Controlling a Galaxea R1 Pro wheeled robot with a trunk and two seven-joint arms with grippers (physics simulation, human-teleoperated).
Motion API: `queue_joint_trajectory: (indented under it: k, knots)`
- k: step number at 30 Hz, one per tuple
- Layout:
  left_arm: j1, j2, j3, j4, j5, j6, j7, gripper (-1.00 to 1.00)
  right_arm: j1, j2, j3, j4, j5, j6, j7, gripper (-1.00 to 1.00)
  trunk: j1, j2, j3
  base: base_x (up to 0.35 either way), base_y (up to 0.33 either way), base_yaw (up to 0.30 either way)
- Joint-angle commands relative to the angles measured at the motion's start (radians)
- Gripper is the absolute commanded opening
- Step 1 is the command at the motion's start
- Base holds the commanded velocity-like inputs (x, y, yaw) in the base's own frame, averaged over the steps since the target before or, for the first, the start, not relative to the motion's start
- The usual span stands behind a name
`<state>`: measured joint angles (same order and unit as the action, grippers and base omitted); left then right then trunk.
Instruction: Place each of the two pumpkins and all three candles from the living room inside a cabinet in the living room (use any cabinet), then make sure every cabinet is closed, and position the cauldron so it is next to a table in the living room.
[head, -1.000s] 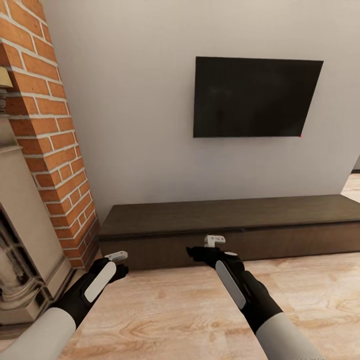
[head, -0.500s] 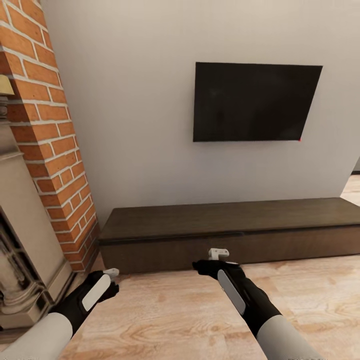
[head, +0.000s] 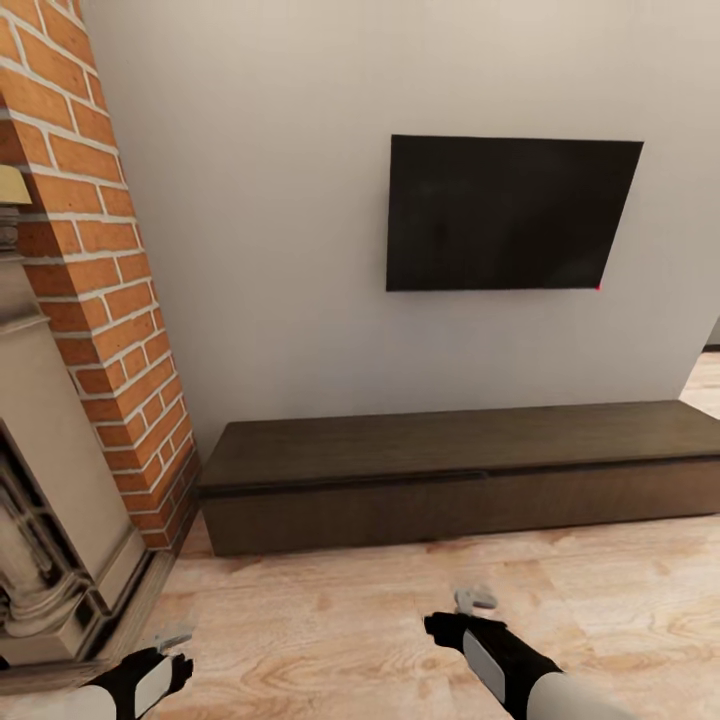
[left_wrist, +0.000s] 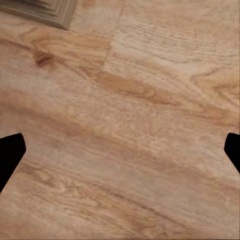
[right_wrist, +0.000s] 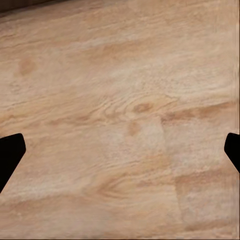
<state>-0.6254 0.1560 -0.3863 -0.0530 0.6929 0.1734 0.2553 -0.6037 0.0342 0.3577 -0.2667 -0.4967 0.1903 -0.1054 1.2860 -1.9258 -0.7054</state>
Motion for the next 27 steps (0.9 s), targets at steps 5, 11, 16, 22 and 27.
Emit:
queue_joint_trajectory:
  k: [5,11,16,22,27]
  knots:
    - [0.091,0.002,-0.012,0.034,-0.008,-0.069,-0.05,1.0,0.006,0.0,0.009,0.23,-0.01,-0.195,0.058,1.0,-0.019,0.035,0.015,0.0,0.0,0.0]
    - [0.191,-0.001,-0.023,0.04,-0.058,-0.169,-0.058,1.0,0.094,0.0,0.009,0.289,-0.018,-0.285,0.09,1.0,-0.042,0.077,0.034,0.0,0.0,0.0]
    - [0.261,-0.005,-0.025,0.04,-0.079,-0.21,-0.06,1.0,0.157,0.0,0.009,0.295,-0.02,-0.358,0.093,1.0,-0.062,0.112,0.049,0.0,0.0,0.0]
    - [0.318,-0.002,-0.025,0.04,-0.084,-0.263,-0.06,1.0,0.232,-0.002,0.008,0.302,-0.022,-0.416,0.09,1.0,-0.085,0.154,0.068,0.0,0.0,0.0]
    - [0.342,0.002,-0.025,0.041,-0.11,-0.274,-0.06,1.0,0.264,-0.02,0.007,0.309,-0.022,-0.433,0.083,1.0,-0.104,0.189,0.084,0.0,0.0,0.0]
